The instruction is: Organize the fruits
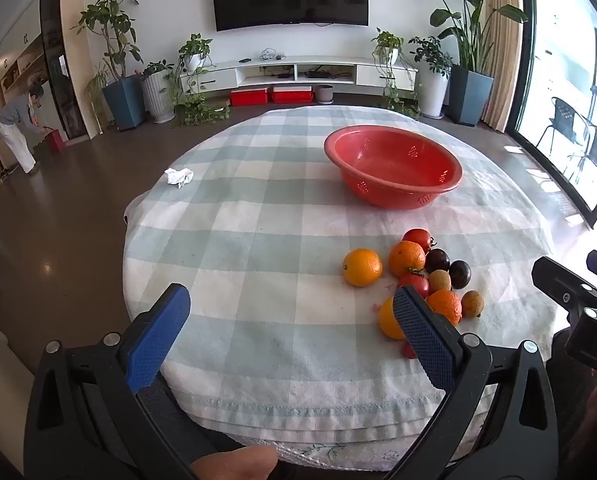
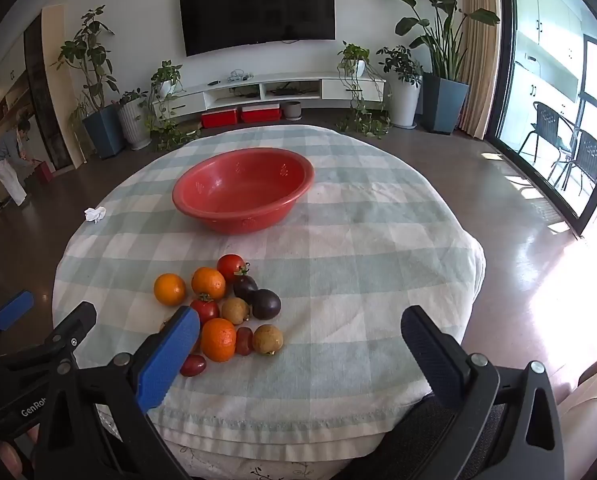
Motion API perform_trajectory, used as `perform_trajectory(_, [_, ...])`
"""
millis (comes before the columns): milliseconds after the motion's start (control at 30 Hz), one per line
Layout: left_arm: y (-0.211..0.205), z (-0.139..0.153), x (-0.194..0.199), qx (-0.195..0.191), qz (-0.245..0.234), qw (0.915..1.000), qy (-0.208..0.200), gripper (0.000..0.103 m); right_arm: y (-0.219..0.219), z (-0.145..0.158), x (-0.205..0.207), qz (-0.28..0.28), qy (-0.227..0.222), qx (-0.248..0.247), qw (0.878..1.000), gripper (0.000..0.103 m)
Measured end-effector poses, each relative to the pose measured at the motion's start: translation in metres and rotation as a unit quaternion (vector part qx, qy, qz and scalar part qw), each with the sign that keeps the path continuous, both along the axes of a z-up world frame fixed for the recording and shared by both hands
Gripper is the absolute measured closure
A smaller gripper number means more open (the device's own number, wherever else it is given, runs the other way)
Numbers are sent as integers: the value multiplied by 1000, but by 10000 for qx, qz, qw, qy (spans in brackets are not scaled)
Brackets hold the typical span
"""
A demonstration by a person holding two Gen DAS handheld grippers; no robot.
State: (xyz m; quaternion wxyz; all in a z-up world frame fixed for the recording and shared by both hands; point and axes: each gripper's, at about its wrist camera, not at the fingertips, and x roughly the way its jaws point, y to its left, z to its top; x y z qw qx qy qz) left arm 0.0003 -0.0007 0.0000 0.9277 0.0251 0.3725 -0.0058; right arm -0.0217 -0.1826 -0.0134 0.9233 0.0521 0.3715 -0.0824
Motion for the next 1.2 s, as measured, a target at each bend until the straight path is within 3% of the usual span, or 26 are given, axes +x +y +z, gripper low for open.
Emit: perform_trajectory(1200, [0, -1, 0, -19, 14, 10000, -13, 0, 2, -6, 0, 5, -6, -15, 10000, 0])
